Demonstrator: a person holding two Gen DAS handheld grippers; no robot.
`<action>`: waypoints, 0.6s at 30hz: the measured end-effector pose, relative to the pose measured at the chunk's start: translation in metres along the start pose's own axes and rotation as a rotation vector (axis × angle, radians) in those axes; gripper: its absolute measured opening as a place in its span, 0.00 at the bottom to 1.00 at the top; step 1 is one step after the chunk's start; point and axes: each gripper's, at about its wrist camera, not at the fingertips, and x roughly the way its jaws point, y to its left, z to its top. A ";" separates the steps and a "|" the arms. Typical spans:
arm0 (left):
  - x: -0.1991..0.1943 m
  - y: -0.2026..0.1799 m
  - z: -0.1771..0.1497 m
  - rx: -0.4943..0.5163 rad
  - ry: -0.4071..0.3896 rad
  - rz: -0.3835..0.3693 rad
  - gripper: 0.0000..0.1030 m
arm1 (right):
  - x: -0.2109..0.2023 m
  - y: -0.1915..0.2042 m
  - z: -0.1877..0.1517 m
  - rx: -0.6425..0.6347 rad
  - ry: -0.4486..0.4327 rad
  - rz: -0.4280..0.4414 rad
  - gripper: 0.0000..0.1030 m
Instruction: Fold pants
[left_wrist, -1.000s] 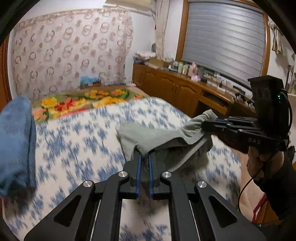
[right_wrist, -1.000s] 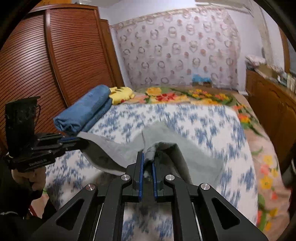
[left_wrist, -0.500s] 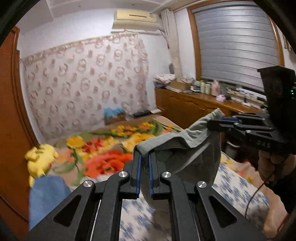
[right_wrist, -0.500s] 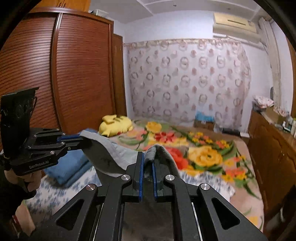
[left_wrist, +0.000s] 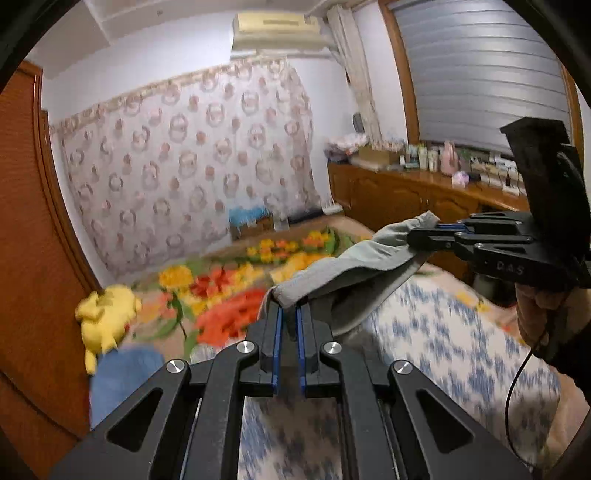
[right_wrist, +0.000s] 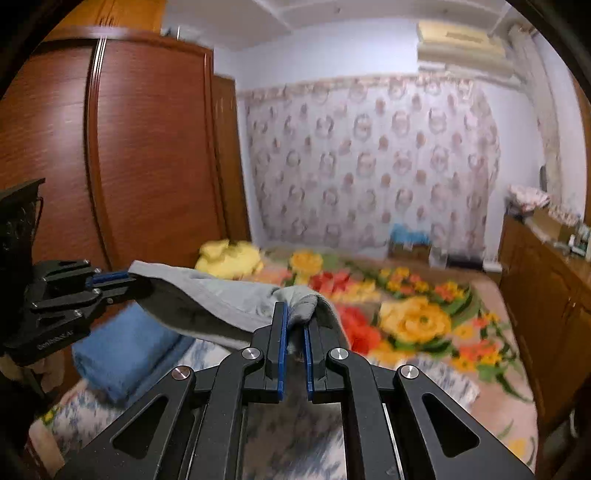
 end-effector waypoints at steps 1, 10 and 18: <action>-0.002 -0.001 -0.013 -0.009 0.020 -0.012 0.07 | 0.002 0.006 -0.011 0.001 0.025 0.007 0.07; -0.029 -0.023 -0.091 -0.008 0.111 -0.047 0.07 | 0.005 0.053 -0.074 0.002 0.141 0.014 0.07; -0.055 -0.040 -0.132 -0.031 0.123 -0.089 0.07 | -0.034 0.060 -0.084 0.019 0.191 0.010 0.07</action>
